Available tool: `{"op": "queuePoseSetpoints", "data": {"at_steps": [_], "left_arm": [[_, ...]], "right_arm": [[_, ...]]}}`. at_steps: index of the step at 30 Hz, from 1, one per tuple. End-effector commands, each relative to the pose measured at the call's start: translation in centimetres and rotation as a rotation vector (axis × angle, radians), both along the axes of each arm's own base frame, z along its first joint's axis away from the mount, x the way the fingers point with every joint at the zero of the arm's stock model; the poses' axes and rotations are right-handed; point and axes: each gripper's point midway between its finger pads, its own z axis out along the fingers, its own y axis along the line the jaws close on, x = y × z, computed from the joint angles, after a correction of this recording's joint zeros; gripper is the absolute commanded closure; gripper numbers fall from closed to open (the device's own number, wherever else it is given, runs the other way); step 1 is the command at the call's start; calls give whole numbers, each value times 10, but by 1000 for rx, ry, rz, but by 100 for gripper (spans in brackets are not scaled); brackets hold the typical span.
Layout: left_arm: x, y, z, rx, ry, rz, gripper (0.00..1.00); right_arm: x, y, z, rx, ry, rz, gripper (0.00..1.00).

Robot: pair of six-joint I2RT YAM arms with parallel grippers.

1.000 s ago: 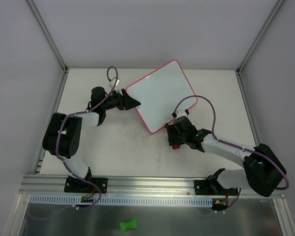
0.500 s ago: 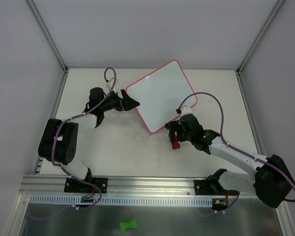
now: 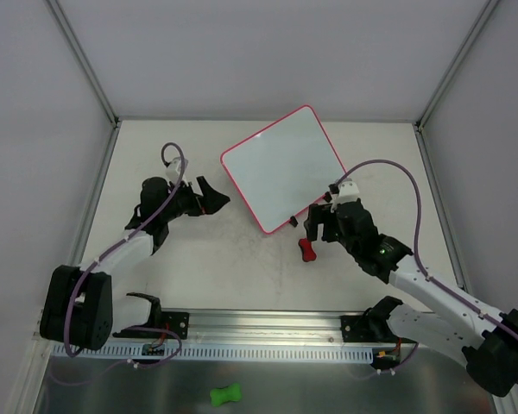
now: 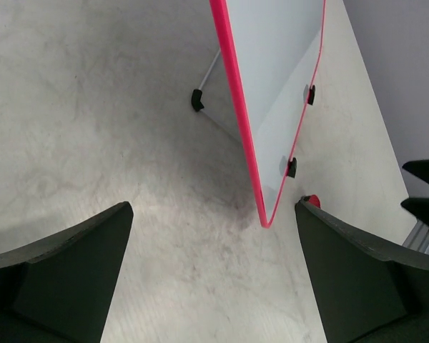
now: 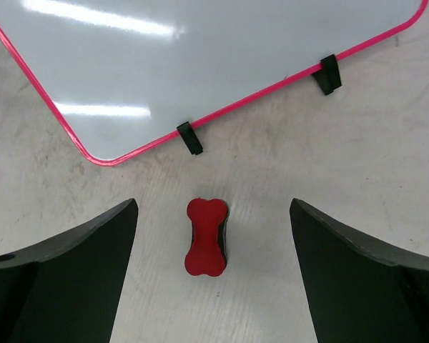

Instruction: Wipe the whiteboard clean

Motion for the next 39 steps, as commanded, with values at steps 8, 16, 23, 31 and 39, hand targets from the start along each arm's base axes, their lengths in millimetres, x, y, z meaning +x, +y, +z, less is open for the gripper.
{"op": "queuePoseSetpoints", "data": {"at_steps": [8,16,23,31,39], "left_arm": [[-56,8,-5,100,-90,21,1],[-75,31,3,132,-205,107,1],[-83,45,-3,136,-271,168,1],[-88,37,5,98,-308,131,1],[-87,35,3,106,-293,114,1]], "right_arm": [[6,-39,14,-55,-116,-147,1],[3,-46,33,19,-271,-140,1],[-4,-55,26,53,-338,-147,1],[-3,-53,23,58,-336,-142,1],[-5,-56,23,52,-346,-145,1]]}}
